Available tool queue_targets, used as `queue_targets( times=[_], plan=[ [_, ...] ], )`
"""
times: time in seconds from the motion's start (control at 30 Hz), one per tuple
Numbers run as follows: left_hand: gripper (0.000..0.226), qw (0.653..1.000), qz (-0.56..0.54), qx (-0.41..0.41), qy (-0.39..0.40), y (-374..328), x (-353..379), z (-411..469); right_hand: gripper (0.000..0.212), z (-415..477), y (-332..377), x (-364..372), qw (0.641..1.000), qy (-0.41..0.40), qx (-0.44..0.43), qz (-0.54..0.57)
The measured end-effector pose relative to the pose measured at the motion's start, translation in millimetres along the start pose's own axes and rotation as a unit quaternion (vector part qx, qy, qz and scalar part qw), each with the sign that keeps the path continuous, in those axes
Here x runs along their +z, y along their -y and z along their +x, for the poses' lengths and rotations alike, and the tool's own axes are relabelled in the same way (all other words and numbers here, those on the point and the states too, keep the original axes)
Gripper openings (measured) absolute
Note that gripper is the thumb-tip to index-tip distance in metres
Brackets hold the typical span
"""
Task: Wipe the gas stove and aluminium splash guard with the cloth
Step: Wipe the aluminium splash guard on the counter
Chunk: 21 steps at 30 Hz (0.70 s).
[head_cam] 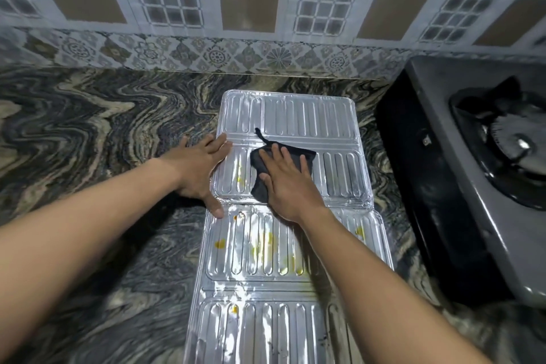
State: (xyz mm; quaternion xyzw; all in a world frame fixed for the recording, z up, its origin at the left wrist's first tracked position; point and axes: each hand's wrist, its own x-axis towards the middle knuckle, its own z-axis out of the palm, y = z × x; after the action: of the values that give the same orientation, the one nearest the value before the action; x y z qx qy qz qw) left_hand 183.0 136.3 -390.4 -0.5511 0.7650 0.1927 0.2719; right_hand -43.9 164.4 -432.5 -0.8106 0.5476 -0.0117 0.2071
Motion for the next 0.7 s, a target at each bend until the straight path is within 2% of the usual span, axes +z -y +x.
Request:
queue_targets(
  times=[0.3,0.53,0.7],
  plan=[
    [0.163,1.0,-0.013,-0.008,0.002,-3,-3,-3,0.056,-31,-61,-16,0.981,-0.038,0.191,-0.004],
    [0.163,1.0,-0.008,-0.021,0.01,-8,-6,-5,0.052,-33,-71,-15,0.981,-0.089,0.173,0.01],
    [0.163,0.999,0.007,-0.031,0.014,-13,-10,-6,0.063,-44,-78,-40,0.989,-0.031,0.14,0.02]
  ],
)
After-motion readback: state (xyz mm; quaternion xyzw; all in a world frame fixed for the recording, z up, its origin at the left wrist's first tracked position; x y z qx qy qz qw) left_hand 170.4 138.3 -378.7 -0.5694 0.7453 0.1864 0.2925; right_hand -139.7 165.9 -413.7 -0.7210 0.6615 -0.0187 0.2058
